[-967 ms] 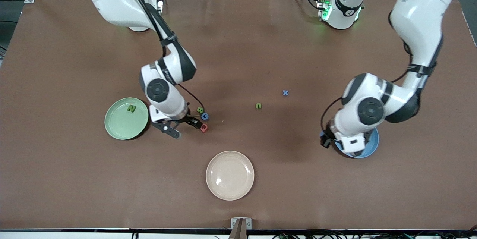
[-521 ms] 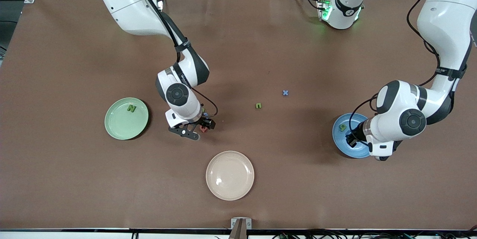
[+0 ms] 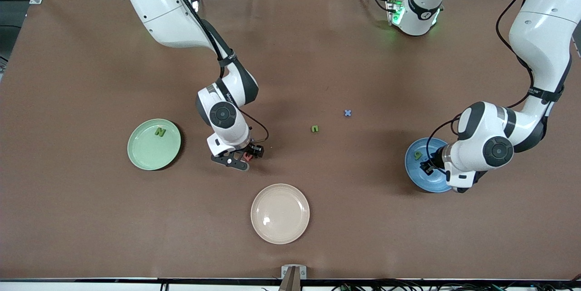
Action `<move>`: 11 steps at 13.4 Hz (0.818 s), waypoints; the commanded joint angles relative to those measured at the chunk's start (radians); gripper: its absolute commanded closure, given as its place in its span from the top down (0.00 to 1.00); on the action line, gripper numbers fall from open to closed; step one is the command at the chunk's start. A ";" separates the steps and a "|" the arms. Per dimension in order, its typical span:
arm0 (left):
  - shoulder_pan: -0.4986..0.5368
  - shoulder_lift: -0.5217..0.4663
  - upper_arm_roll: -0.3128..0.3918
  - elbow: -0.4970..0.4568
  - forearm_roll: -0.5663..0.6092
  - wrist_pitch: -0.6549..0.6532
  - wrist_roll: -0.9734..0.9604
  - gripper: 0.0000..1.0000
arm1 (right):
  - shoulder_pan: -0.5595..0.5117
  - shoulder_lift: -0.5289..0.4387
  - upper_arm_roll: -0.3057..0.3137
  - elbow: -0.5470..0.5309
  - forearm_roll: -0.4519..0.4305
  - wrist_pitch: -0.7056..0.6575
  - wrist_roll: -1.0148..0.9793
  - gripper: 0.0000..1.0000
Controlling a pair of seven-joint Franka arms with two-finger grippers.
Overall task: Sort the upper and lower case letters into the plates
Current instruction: 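Drop the m on the blue plate while the right gripper grasps the Q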
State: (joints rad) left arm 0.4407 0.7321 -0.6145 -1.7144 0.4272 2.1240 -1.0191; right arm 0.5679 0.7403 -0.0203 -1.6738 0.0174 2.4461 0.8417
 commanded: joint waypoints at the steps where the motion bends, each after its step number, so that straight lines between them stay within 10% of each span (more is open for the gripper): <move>1: 0.012 -0.066 -0.019 -0.086 0.016 0.011 -0.010 1.00 | 0.001 0.007 -0.004 0.013 -0.005 0.004 0.026 0.66; 6: 0.015 -0.216 -0.125 -0.276 0.010 0.098 -0.053 1.00 | -0.010 0.010 -0.004 0.014 -0.004 0.002 0.050 0.30; 8: 0.013 -0.261 -0.148 -0.420 0.010 0.268 -0.056 0.97 | -0.026 0.002 -0.007 0.013 -0.011 -0.010 0.037 0.08; 11: 0.003 -0.272 -0.149 -0.569 0.019 0.525 -0.053 0.91 | -0.091 -0.044 -0.009 -0.030 -0.014 -0.015 -0.057 0.00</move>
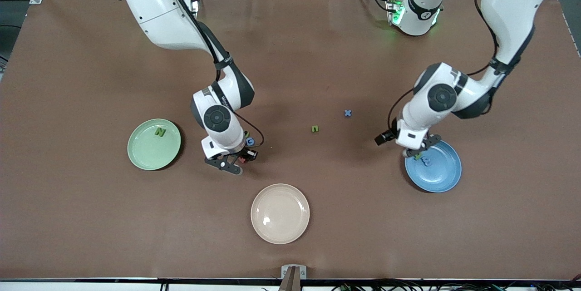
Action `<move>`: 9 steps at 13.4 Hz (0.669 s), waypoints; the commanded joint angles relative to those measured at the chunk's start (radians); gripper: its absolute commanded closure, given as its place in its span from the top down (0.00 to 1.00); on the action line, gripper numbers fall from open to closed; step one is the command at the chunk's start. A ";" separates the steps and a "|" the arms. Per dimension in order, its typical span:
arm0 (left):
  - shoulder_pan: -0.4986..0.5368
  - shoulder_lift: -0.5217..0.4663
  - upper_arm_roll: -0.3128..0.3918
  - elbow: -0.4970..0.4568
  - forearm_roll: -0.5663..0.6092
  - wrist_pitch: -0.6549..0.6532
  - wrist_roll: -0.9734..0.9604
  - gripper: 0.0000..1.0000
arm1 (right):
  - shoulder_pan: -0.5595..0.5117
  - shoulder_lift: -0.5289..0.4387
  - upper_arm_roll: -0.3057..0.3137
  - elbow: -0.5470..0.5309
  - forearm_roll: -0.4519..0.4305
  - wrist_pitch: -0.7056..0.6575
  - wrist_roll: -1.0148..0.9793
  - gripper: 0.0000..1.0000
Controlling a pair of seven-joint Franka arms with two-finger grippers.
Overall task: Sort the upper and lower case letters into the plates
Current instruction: 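Grasp the x with the left gripper while the right gripper drops the Q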
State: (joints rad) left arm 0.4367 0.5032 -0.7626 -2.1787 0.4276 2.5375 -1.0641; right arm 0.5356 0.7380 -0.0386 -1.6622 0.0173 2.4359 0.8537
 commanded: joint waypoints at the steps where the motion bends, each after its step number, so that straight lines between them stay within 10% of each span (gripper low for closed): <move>1: -0.001 -0.044 -0.020 -0.108 0.020 0.110 -0.010 0.88 | -0.095 -0.080 0.011 -0.075 -0.014 -0.012 -0.131 0.00; 9: -0.199 0.003 -0.035 -0.108 0.110 0.110 -0.010 0.67 | -0.359 -0.431 0.014 -0.439 -0.010 -0.081 -0.574 0.01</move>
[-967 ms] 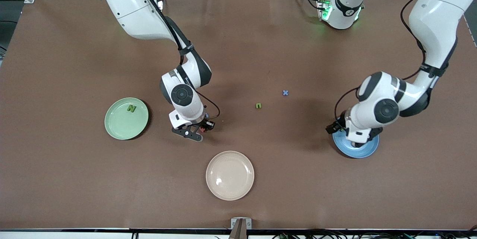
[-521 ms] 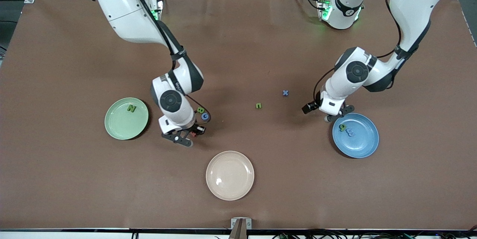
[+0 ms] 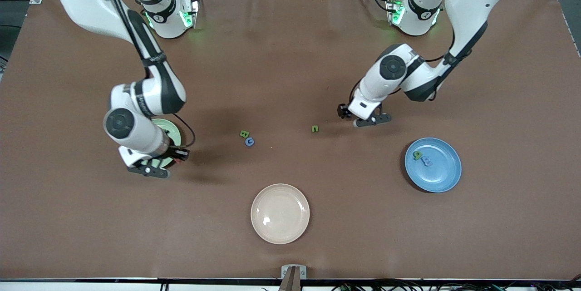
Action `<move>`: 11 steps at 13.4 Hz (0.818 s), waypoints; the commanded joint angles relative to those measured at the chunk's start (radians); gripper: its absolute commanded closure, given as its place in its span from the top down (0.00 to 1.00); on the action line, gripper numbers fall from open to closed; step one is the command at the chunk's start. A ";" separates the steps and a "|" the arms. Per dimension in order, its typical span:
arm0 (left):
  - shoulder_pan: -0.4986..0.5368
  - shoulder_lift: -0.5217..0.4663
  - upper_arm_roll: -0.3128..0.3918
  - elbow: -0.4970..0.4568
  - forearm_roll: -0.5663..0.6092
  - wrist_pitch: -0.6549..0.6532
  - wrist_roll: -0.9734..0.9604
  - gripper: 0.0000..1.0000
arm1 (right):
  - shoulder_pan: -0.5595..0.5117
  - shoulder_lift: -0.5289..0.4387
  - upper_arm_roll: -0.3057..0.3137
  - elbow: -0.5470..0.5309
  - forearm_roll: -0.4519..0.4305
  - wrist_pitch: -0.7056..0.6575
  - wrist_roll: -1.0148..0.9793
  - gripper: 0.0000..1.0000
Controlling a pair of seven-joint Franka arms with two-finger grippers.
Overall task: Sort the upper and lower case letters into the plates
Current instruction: 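Grasp the x with the left gripper while the right gripper drops the Q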
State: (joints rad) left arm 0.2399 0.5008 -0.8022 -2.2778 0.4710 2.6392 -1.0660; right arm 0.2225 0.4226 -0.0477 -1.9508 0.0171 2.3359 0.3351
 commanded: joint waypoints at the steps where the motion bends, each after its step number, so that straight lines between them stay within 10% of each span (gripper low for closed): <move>1: 0.004 0.024 0.006 -0.009 0.111 0.008 -0.008 0.67 | -0.070 -0.136 0.023 -0.180 -0.006 0.019 -0.083 0.01; 8: -0.013 0.070 0.009 0.000 0.161 0.008 -0.026 0.59 | -0.094 -0.093 0.025 -0.344 0.003 0.287 -0.088 0.01; 11: -0.011 0.074 0.009 -0.002 0.161 0.007 -0.026 0.41 | -0.086 -0.048 0.026 -0.339 0.003 0.325 -0.087 0.02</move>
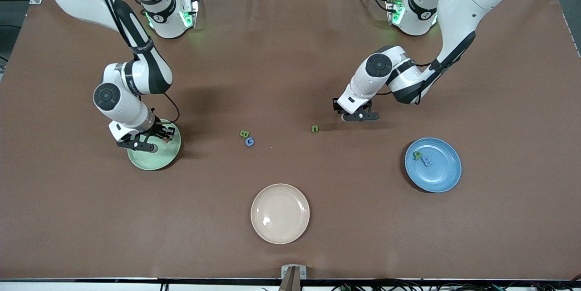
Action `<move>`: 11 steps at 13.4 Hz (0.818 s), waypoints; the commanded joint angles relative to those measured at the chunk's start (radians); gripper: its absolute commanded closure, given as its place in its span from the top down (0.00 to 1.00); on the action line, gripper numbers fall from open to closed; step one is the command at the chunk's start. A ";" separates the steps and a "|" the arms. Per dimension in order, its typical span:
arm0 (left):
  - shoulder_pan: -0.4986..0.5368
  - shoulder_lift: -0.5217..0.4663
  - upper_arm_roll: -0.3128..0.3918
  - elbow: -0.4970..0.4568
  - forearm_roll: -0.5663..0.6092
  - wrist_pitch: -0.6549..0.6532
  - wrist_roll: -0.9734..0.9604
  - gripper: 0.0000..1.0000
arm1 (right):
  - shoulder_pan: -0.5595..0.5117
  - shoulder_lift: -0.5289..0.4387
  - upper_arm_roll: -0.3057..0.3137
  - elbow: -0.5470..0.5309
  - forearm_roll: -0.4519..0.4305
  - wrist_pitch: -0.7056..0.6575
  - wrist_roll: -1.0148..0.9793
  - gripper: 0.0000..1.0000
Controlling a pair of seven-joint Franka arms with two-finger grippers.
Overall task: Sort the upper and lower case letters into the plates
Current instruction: 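Grasp the x with the left gripper while the right gripper drops the Q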
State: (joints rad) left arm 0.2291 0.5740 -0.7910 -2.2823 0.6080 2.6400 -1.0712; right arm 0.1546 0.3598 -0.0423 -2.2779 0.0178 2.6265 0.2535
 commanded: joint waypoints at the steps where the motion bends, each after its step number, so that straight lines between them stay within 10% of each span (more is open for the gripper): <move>1: -0.001 0.003 -0.002 0.003 0.024 0.006 -0.021 0.41 | -0.018 0.030 0.022 -0.009 0.002 0.044 -0.005 0.02; 3: -0.001 0.003 0.016 0.003 0.024 0.006 -0.020 0.30 | -0.018 0.033 0.027 -0.005 0.002 0.046 -0.007 0.32; 5: 0.002 0.001 0.019 0.004 0.024 -0.001 -0.021 0.08 | -0.018 0.028 0.025 0.011 0.001 0.035 -0.013 0.98; 11: 0.036 -0.097 0.015 0.093 0.013 -0.156 -0.024 0.00 | 0.055 -0.002 0.033 0.287 0.078 -0.394 0.128 1.00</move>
State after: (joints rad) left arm 0.2690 0.5475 -0.7732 -2.2208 0.6080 2.5522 -1.0739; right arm 0.1677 0.3678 -0.0176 -2.0480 0.0431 2.3038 0.2958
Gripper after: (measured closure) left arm 0.731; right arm 0.004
